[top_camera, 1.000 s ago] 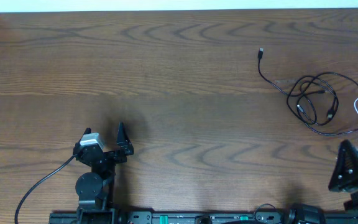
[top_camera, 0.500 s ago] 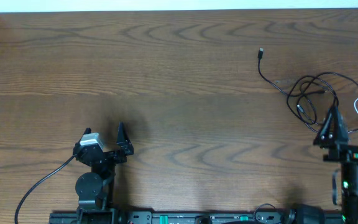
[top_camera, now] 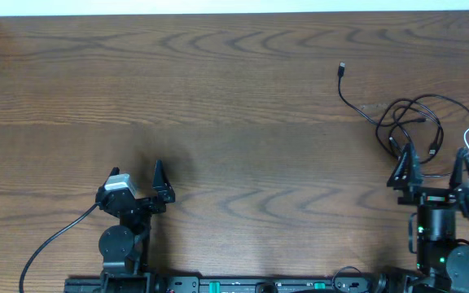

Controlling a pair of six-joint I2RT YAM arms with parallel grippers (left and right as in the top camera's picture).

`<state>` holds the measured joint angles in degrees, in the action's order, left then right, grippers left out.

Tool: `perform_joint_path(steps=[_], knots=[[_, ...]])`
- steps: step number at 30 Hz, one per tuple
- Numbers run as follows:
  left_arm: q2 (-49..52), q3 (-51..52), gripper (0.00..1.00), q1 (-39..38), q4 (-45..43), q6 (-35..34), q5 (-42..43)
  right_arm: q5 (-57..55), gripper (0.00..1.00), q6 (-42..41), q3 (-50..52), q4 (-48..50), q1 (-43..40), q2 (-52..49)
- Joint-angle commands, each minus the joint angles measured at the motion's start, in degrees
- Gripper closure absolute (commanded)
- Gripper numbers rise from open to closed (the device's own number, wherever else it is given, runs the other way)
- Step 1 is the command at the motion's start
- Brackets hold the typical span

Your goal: Untangle cables

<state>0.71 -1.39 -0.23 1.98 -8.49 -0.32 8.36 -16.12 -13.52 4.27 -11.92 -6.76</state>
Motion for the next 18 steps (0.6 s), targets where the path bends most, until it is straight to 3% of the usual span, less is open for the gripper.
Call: perform_joint_path(steps=[1,11,18], knots=[[0.0,1.14,0.02,-0.24,2.25,1.16,-0.72,0.2,0.01,-0.13,3.52,1.84,-0.04,2.62],[0.0,1.14,0.02,-0.24,2.23,1.16,-0.72,0.17,0.01,-0.13,13.07,7.93,-0.04,6.51],[0.0,1.14,0.02,-0.24,2.25,1.16,-0.72,0.39,0.01,-0.13,13.22,0.24,0.02,6.51]])
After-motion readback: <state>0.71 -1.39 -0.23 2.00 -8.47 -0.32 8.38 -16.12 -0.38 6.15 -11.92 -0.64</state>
